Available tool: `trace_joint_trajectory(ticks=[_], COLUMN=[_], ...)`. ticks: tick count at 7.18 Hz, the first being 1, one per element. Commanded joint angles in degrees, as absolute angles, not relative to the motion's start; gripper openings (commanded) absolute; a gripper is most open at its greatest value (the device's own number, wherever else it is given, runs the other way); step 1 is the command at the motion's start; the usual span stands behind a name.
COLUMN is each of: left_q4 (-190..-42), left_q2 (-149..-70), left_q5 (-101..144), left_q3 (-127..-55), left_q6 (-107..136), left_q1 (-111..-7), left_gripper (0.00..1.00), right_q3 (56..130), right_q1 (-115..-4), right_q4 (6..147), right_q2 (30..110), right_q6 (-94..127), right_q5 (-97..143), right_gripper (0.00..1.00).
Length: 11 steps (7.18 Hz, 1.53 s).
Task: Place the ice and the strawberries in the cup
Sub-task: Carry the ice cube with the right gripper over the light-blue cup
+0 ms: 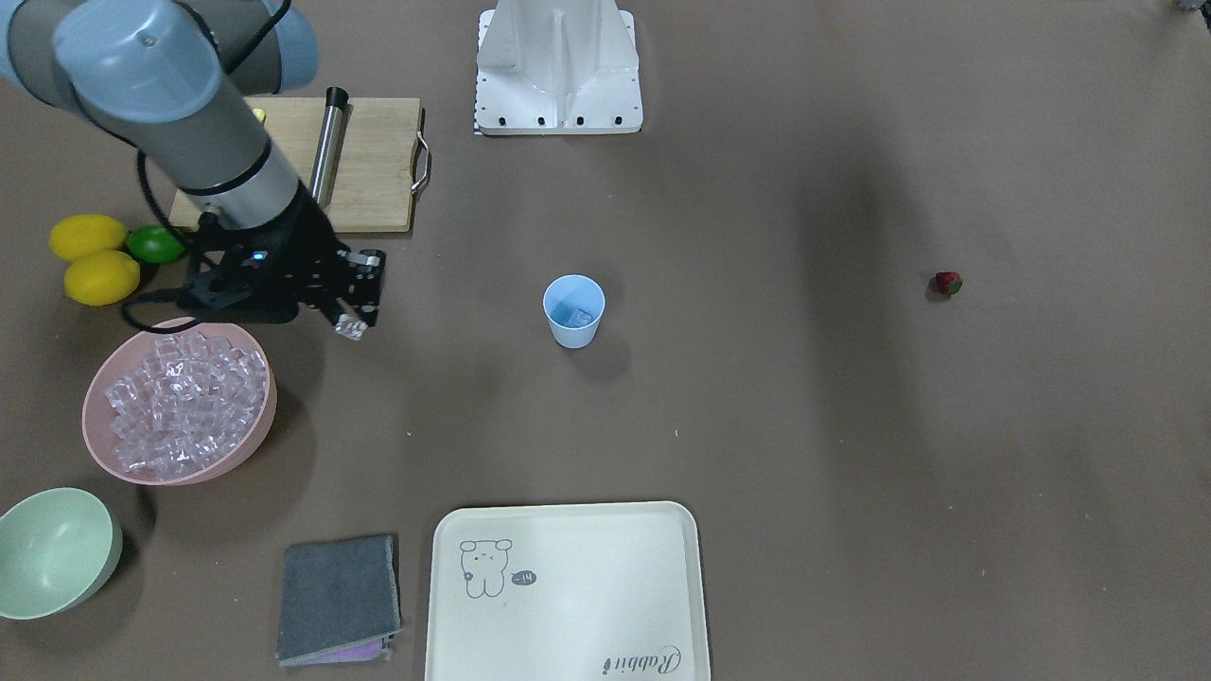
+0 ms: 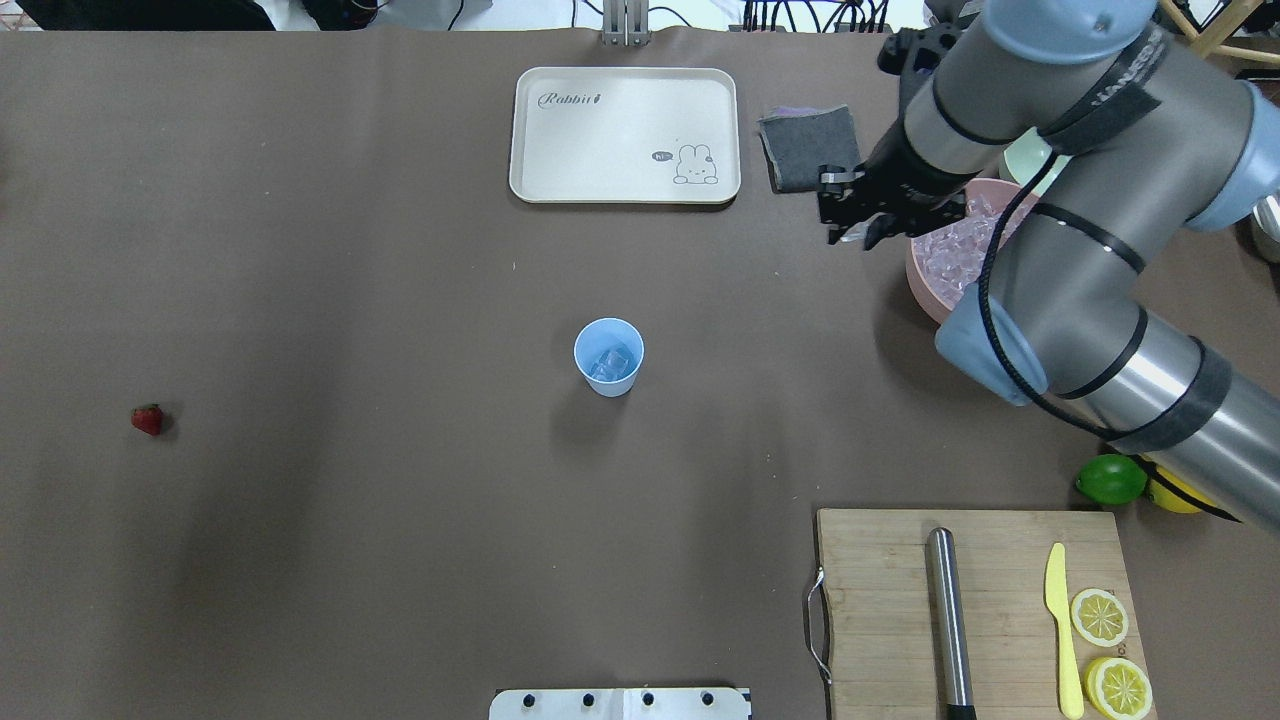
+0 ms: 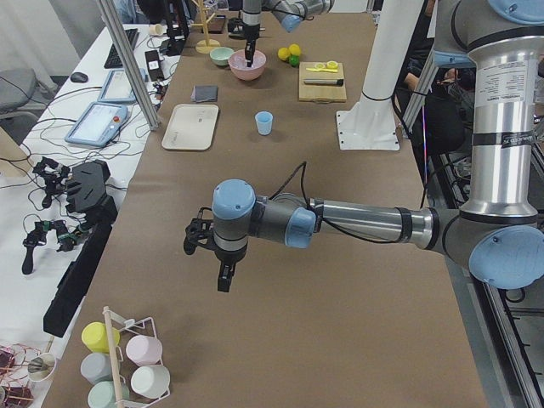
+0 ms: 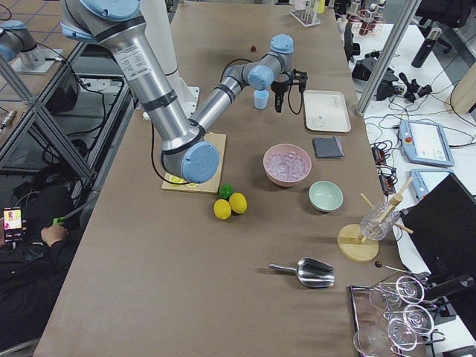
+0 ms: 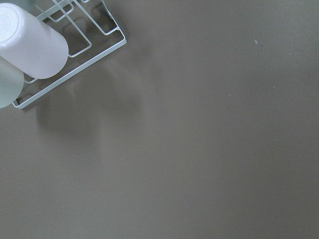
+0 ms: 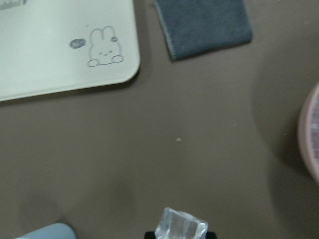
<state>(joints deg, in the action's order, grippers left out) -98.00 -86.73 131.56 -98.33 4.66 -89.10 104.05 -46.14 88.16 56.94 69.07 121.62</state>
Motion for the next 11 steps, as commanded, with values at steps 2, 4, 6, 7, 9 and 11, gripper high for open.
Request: trace_joint_trajectory(ticks=[2, 4, 6, 7, 9, 11], left_q4=[-98.0, -98.0, -98.0, -98.0, -98.0, -98.0], left_q2=[-86.6, -86.6, -86.8, -87.1, -87.4, -87.3], left_q5=[131.5, 131.5, 131.5, 131.5, 131.5, 131.5], left_q3=[-98.3, -98.3, -98.3, -98.3, -98.3, -98.1], left_q6=[4.6, 4.7, 4.7, 4.7, 4.9, 4.7], left_q1=[-89.1, -89.1, -89.1, -89.1, -89.1, -89.1], left_gripper=[0.98, 0.98, 0.98, 0.98, 0.98, 0.98], right_q3=[102.1, 94.7, 92.8, 92.8, 92.7, 92.3], right_q1=[-34.9, -33.5, -33.0, -32.7, -31.6, -31.5], right_q4=[84.5, 84.2, 84.2, 84.2, 84.1, 84.1], right_q2=[49.8, 46.1, 45.5, 45.5, 45.5, 45.0], right_q6=[80.4, 80.6, 80.5, 80.5, 80.6, 80.5], right_q5=[115.7, 114.5, 114.5, 114.5, 114.2, 114.1], right_gripper=[0.0, 0.0, 0.0, 0.0, 0.0, 0.0])
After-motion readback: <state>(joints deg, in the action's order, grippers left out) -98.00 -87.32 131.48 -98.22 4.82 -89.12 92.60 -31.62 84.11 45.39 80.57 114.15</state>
